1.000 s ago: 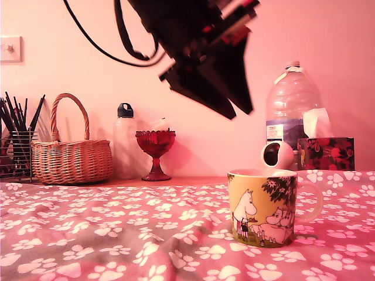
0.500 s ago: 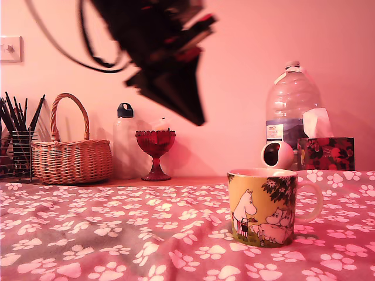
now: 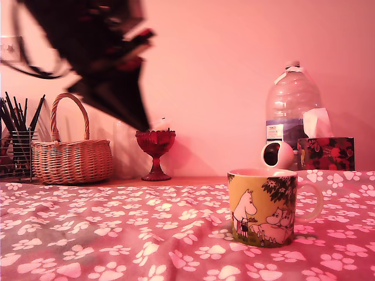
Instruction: Pick the coffee capsule and then drop it inside the coffee cup in front of you
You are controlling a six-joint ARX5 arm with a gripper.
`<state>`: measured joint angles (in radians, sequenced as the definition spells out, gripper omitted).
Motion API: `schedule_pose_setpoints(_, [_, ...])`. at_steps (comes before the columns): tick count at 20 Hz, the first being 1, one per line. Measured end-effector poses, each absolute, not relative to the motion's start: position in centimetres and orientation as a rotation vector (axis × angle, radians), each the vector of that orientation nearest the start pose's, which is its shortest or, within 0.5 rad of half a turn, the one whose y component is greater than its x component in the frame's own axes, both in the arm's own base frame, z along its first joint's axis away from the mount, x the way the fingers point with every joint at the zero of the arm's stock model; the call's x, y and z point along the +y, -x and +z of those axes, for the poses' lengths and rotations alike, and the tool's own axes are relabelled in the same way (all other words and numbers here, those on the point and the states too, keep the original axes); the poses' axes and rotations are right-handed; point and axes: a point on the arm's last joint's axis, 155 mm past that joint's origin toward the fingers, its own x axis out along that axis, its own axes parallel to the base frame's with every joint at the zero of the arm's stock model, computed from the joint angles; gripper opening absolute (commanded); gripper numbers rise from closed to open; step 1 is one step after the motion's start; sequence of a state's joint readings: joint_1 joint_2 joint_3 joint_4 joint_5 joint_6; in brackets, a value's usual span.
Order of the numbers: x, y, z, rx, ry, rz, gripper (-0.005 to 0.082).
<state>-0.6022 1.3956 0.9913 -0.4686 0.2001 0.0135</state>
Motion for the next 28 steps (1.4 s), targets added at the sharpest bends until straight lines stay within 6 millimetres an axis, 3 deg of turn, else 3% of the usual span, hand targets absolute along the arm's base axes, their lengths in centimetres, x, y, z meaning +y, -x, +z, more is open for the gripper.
schedule_pose_setpoints(5, [-21.6,-28.6,11.7,0.912,-0.146,-0.687,0.0014])
schedule_pose_setpoints(10, [-20.3,-27.7,9.9,0.966,-0.132,-0.65,0.0014])
schedule_pose_setpoints(19, [-18.7,-29.1,10.9,0.911,-0.135,-0.564,0.0014])
schedule_pose_setpoints(28, [-19.5,-30.5,12.3,0.827,-0.116,-0.573,0.0015])
